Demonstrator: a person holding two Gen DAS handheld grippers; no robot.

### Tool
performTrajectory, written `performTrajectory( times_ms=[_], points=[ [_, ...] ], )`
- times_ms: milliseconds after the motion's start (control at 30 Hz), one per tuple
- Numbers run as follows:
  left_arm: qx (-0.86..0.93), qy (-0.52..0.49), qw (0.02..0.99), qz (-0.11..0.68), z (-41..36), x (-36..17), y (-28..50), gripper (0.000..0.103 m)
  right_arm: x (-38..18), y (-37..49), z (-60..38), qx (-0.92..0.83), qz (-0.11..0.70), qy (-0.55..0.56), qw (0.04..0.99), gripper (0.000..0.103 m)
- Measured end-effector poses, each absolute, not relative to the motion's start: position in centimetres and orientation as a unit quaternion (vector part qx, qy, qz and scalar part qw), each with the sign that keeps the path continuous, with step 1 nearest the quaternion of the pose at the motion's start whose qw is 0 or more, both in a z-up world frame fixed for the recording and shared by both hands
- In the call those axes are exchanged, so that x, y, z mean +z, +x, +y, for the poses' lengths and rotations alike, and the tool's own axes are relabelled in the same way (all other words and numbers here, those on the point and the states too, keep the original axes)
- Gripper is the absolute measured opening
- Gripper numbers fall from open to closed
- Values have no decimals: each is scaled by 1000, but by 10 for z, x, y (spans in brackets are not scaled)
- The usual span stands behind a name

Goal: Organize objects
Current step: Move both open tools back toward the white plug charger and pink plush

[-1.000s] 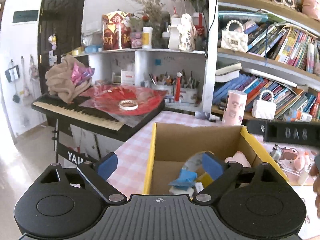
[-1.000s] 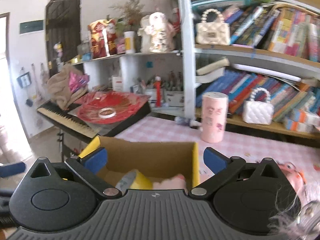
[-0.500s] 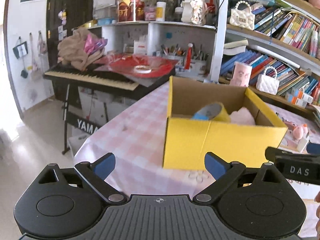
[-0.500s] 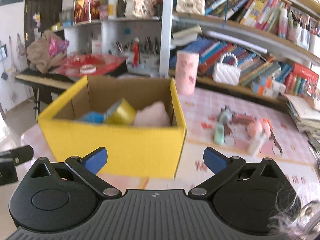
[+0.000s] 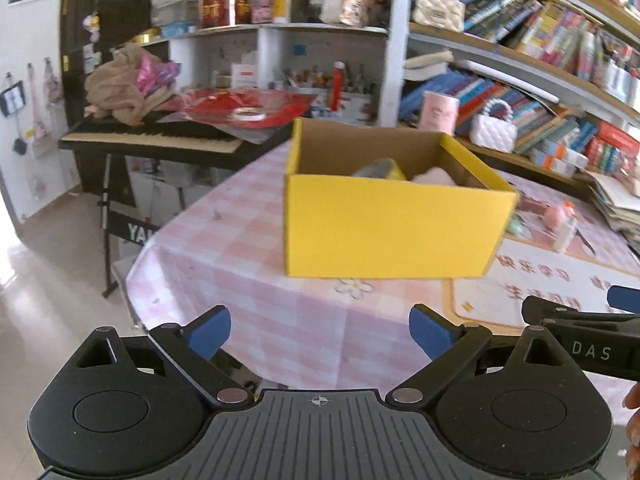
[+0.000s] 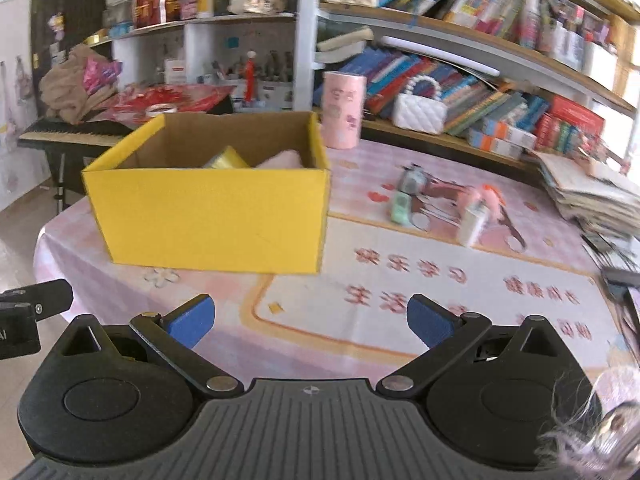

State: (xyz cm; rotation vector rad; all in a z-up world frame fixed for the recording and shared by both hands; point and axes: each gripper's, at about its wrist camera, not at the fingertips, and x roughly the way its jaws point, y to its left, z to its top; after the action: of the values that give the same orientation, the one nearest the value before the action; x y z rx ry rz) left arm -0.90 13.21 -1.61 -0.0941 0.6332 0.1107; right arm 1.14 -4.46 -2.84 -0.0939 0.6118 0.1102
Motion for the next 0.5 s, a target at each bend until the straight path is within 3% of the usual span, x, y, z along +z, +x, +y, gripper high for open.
performTrajectory(
  times_ms=[500],
  points=[
    [-60, -17, 947, 315, 74, -17, -2, 98, -29, -29, -112, -62, 309, -13, 949, 103]
  ],
)
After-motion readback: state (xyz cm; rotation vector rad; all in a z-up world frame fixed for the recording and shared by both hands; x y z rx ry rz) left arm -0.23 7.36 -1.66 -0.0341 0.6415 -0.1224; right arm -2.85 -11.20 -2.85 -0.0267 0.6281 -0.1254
